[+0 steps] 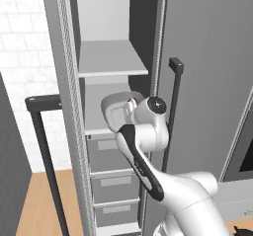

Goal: Take the meat container that has the chicken drumstick and place it on the second highest rack of the freezer. Then take the vegetable container that has the mushroom and cucumber and place it on the highest rack of the freezer.

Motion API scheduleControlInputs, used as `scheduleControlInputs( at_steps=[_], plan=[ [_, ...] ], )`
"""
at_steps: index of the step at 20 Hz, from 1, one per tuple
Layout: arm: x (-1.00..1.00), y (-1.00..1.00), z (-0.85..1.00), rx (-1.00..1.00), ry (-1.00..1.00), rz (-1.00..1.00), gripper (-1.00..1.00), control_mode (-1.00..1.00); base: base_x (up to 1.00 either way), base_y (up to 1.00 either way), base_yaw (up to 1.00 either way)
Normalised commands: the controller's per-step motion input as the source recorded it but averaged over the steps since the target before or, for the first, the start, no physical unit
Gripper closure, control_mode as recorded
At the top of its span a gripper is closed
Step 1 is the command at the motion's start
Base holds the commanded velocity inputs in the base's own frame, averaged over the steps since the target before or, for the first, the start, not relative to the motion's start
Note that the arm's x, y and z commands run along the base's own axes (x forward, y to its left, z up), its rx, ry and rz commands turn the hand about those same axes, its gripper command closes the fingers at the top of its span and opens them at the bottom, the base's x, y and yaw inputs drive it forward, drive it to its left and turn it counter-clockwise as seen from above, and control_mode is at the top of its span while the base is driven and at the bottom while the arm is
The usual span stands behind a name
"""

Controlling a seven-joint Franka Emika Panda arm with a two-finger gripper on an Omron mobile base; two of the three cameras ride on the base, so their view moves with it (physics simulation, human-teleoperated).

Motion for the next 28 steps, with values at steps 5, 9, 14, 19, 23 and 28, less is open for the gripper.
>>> scheduleControlInputs(
  at_steps=[5,9,14,19,23,28],
  plan=[
    [0.66,0.26,0.0,-0.09,-0.05,-0.14,1.0,-1.0,0.0,0.0,0.0],
    [0.33,0.05,0.0,0.04,0.0,-0.02,1.0,-1.0,0.0,0.0,0.0],
    [0.35,0.0,0.0,0.02,0.0,0.0,1.0,-1.0,0.0,0.0,0.0],
    [0.44,0.0,-0.02,0.0,0.0,0.0,1.0,-1.0,0.0,0.0,0.0],
    [0.45,0.0,-0.08,0.0,0.0,0.0,1.0,-1.0,0.0,0.0,0.0],
    [0.28,0.0,-0.15,0.0,0.0,0.0,1.0,-1.0,0.0,0.0,0.0]
  ],
)
